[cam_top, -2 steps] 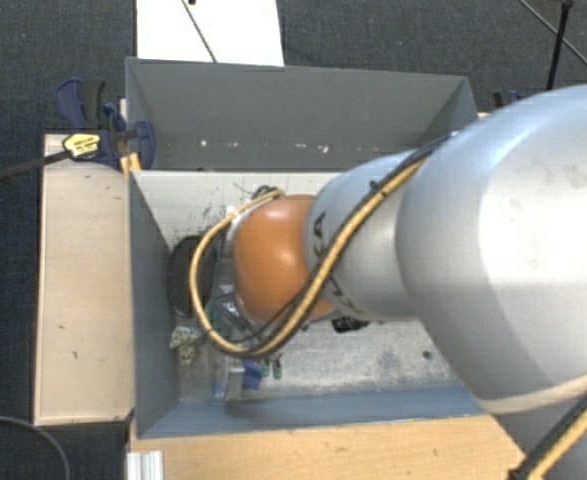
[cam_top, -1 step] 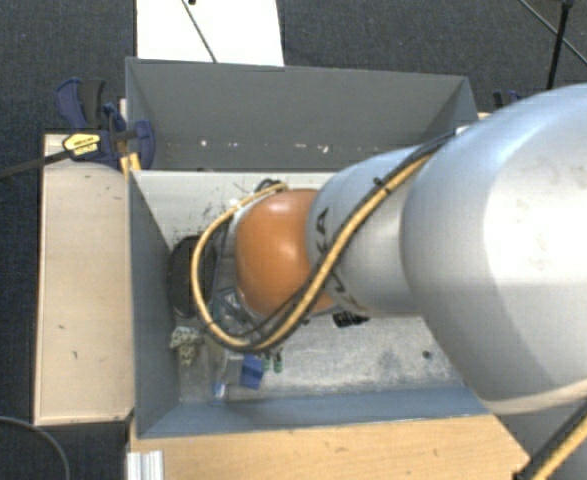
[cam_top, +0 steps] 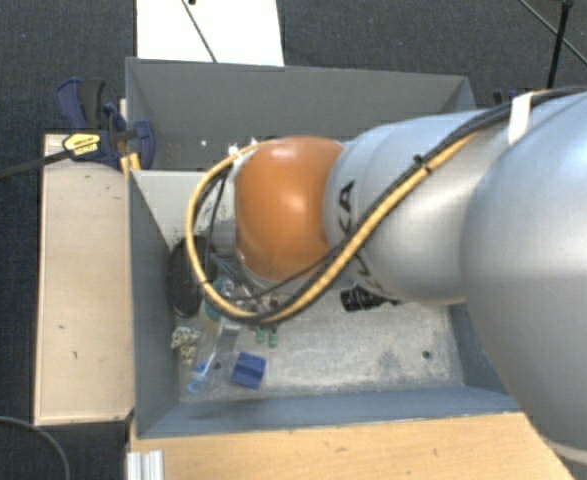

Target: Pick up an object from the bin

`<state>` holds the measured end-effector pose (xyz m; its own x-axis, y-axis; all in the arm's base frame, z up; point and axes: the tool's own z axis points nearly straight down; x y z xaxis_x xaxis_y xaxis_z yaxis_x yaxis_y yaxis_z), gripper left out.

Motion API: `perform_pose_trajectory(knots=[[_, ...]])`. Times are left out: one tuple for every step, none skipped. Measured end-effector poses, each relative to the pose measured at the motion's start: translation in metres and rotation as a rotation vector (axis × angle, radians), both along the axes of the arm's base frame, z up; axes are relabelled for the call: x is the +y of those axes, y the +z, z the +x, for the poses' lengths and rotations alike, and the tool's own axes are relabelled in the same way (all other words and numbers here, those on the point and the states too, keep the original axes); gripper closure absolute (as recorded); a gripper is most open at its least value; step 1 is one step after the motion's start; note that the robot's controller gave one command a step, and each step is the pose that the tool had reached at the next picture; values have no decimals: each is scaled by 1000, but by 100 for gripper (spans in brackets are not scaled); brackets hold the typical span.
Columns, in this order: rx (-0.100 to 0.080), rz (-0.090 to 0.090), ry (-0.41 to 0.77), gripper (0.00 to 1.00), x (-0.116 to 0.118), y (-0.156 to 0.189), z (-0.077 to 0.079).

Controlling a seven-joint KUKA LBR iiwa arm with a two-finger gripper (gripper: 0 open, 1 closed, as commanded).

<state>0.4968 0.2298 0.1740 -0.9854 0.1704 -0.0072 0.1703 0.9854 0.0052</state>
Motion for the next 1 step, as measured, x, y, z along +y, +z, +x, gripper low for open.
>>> perform_pose_trajectory(knots=[[2, -1, -24, 100, 5, 48, -2]])
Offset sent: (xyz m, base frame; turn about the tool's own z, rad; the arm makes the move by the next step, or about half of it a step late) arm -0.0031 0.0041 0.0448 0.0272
